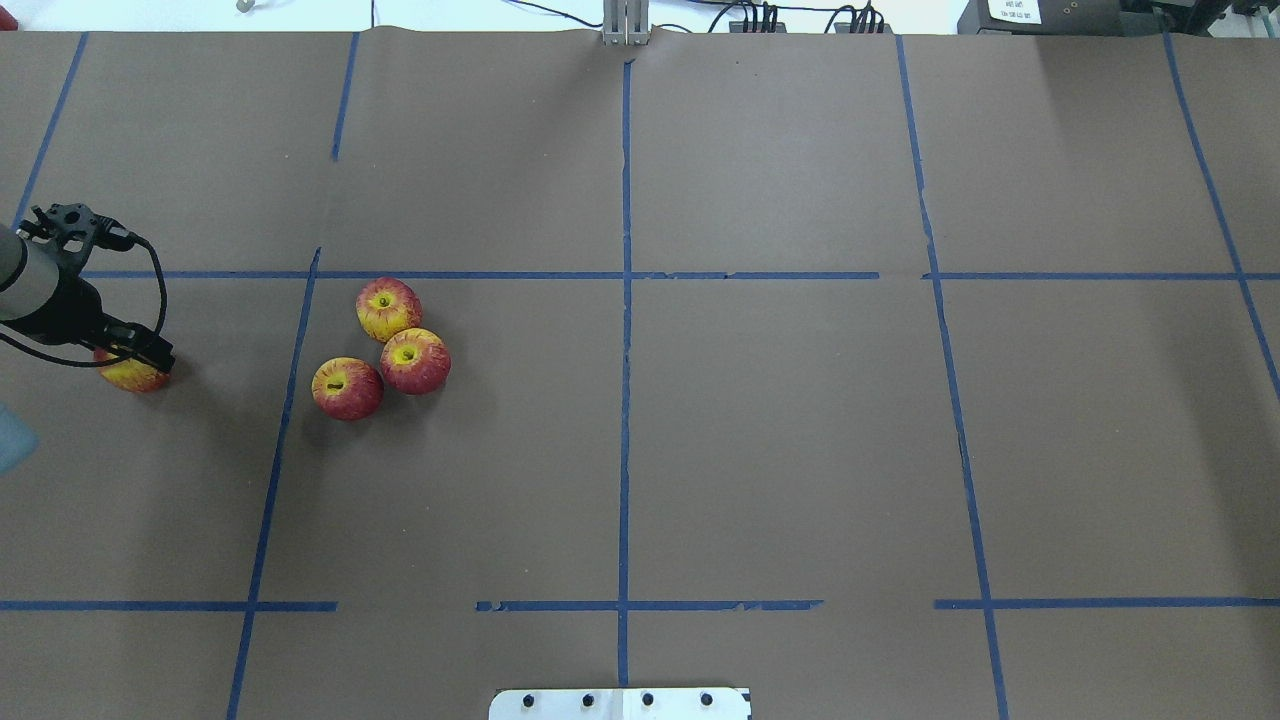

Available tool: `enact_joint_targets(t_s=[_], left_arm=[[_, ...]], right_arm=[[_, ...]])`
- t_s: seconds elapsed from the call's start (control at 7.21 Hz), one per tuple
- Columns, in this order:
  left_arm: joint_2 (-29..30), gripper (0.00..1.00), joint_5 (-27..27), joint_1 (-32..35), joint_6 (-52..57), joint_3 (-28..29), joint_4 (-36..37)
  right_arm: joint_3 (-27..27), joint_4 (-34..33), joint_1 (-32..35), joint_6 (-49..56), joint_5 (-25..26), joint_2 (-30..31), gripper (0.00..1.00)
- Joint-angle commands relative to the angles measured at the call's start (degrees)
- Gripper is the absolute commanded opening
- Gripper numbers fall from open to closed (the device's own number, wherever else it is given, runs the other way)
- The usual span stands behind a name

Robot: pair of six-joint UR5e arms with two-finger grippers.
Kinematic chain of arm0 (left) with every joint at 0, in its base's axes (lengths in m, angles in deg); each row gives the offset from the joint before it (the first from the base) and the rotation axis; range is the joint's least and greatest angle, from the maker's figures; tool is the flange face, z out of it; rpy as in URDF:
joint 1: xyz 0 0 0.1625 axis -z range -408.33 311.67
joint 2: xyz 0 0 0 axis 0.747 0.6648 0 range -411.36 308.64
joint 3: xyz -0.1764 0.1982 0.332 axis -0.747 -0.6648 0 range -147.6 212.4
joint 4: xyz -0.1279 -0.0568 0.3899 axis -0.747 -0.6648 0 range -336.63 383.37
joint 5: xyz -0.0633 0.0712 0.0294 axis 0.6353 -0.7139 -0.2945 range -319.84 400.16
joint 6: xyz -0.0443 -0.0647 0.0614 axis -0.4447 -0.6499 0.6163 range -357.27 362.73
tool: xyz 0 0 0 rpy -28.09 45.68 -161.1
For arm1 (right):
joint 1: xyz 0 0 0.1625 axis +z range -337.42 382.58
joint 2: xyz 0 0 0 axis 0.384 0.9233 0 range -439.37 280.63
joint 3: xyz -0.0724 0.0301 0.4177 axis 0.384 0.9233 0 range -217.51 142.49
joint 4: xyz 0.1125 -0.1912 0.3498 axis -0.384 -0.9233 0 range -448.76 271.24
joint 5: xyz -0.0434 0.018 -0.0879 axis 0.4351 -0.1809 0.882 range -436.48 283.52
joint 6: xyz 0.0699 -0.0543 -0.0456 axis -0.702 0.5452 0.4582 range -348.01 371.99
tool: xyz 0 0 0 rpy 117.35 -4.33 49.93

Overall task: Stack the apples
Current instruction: 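Lift the apple with the left gripper and carry it over the three-apple cluster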

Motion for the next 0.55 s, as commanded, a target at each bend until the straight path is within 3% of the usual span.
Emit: enact_joint_targets(t_s=[0.0, 0.28, 0.42], left_arm=[[0.06, 0.00, 0.52, 0.06, -0.99, -2.66, 0.26], [1.19, 0.00, 3.14, 0.06, -15.94, -13.36, 0.79], [5.20, 0.00, 3.68, 0.06, -24.20, -14.45, 0.87]], right_arm=[[0.00, -0.07, 0.00, 0.00, -0.04, 0.00, 1.00], [0.00, -0.07, 0.00, 0.00, -0.04, 0.00, 1.00], [0.00, 0.02, 0.00, 0.00, -0.04, 0.00, 1.00]])
